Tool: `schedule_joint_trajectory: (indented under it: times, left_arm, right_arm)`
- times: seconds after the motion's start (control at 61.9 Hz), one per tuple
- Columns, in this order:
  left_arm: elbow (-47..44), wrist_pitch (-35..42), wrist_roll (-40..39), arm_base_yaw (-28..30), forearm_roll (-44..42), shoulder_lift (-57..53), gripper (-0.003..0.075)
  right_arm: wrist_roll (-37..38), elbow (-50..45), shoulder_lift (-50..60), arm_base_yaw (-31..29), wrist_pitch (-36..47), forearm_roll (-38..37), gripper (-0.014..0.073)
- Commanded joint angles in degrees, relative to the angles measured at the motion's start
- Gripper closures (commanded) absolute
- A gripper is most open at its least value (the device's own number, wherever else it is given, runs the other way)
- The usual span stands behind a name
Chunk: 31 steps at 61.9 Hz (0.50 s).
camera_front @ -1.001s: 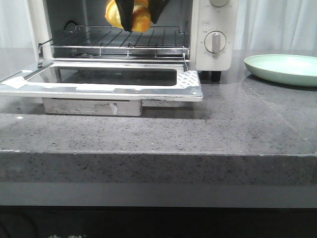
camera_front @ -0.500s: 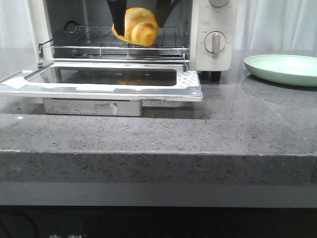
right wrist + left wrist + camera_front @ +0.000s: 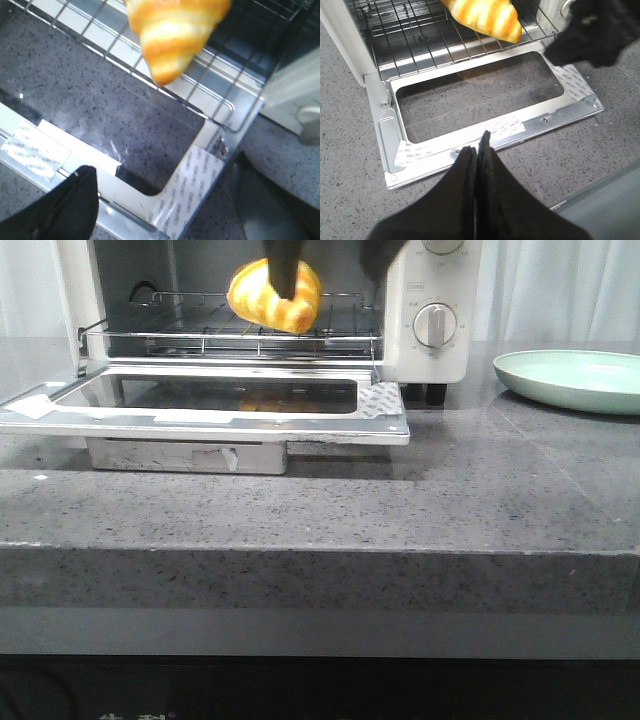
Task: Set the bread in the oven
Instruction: 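Lower the croissant onto the oven rack and open the right gripper, then withdraw the right gripper out of the oven toward the robot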
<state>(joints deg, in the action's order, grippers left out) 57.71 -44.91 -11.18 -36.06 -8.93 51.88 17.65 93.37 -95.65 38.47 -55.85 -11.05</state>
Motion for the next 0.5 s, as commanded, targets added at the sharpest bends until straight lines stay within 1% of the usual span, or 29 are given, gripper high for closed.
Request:
schedule_joint_trajectory:
  times: [0.0,0.145,0.355,0.484]
  left_arm:
    - [1.6,4.0,-0.5,-0.2,-0.1,-0.6,0.0738]
    - [1.6,4.0,-0.5,-0.2,-0.1,-0.6,0.0738]
    - [1.6,4.0,-0.5,-0.2,-0.1,-0.6,0.0738]
    - [1.6,4.0,-0.5,-0.2,-0.1,-0.6,0.0738]
  right_arm:
    - [0.0,-6.0,9.0,-2.6,7.6,0.5,0.0032]
    - [-0.3,-17.1,19.3,-5.8,12.3,1.0,0.0032]
    - [-1.0,-30.7,34.3,-5.9,17.8,1.0,0.0032]
    - [-1.0,-36.5,41.9,-5.9,18.9,0.9,0.0032]
